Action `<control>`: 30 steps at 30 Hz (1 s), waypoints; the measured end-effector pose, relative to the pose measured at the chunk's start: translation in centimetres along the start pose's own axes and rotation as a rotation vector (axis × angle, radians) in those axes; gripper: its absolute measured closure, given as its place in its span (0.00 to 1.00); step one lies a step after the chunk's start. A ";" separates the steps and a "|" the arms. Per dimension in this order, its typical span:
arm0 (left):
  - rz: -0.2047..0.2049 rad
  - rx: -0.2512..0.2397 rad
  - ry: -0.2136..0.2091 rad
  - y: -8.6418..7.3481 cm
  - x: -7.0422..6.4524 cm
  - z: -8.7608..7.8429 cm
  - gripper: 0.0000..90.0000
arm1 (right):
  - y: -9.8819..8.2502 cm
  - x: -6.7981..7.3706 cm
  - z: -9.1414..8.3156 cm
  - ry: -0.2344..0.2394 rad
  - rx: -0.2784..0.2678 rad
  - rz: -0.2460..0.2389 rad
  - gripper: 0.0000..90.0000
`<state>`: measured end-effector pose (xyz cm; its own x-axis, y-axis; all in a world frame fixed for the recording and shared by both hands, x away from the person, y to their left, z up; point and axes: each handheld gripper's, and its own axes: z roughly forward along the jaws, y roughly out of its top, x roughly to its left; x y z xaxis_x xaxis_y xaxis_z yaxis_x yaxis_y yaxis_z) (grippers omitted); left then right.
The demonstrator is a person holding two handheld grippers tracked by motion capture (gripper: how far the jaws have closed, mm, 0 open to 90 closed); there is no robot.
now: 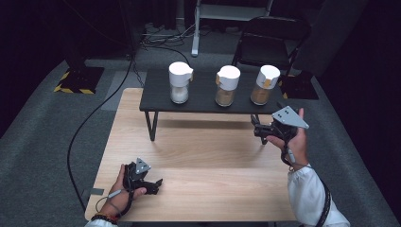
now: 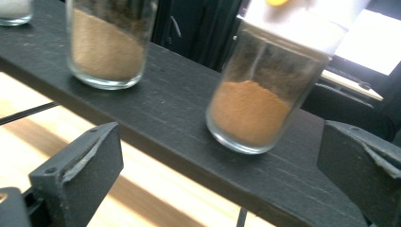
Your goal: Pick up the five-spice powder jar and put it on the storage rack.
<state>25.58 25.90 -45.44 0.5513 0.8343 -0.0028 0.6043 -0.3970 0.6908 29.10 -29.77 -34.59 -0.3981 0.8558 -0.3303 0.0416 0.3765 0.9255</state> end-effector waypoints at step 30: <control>0.000 0.000 0.000 0.0 0.0 0.0 0.00 | -4.9 2.8 -1.9 0.075 0.050 -0.081 0.01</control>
<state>25.57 25.90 -45.44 0.5511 0.8344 -0.0024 0.6040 -0.3970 0.6910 26.04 -29.88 -39.71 -0.4692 0.7939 -0.3867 0.0518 0.4619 0.8854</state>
